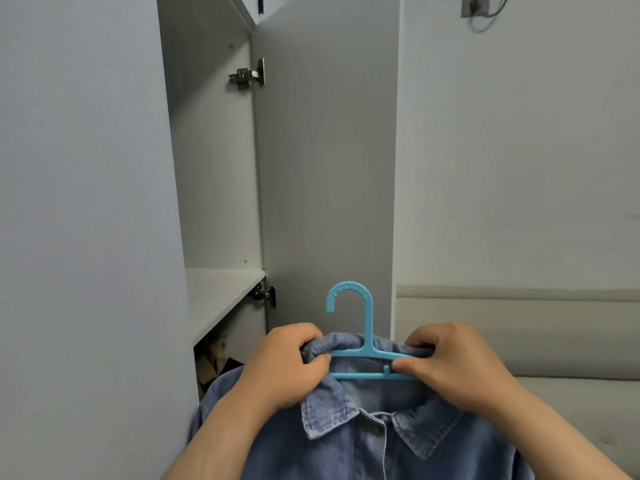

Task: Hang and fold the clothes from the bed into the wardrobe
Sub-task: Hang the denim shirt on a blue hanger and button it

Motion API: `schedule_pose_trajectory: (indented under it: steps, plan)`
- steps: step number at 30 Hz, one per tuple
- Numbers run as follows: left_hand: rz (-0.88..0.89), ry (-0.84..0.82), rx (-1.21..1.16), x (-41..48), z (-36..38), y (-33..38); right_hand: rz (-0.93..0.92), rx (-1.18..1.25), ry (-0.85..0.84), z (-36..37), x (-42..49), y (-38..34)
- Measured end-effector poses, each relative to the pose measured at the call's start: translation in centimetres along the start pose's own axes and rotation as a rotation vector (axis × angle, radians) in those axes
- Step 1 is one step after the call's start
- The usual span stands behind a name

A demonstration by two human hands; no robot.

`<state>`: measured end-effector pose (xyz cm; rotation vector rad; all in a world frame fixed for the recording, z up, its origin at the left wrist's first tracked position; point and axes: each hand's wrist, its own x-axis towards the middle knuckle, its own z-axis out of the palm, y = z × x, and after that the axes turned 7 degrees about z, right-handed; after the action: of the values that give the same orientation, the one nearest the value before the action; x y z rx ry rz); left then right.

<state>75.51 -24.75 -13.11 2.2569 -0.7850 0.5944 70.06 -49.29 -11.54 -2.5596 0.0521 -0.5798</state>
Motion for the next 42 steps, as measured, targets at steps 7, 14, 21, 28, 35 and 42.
schedule_pose_trajectory:
  steps: [7, 14, 21, 28, 35, 42]
  plan:
    - [-0.124, -0.023, -0.032, 0.4, 1.2, -3.9, -0.018, -0.007, -0.065, 3.6, 3.5, -0.5]
    - [-0.104, 0.009, -0.07, 1.4, 1.9, -5.8, 0.016, -0.066, -0.033, 4.4, 4.8, -1.2]
    - [-0.082, 0.081, -0.035, 1.4, 2.9, -7.9, -0.013, -0.103, -0.065, 6.3, 5.9, -0.9]
    - [-0.038, 0.187, 0.179, 1.1, 5.1, -11.5, -0.152, -0.281, -0.091, 10.4, 8.5, -0.5]
    - [0.03, 0.27, 0.291, 1.1, 9.3, -16.6, -0.328, -0.165, -0.217, 15.5, 12.5, 3.2]
    - [-0.033, 0.489, 0.369, 0.1, 12.0, -20.9, -0.479, -0.106, 0.076, 22.0, 14.1, 4.3]
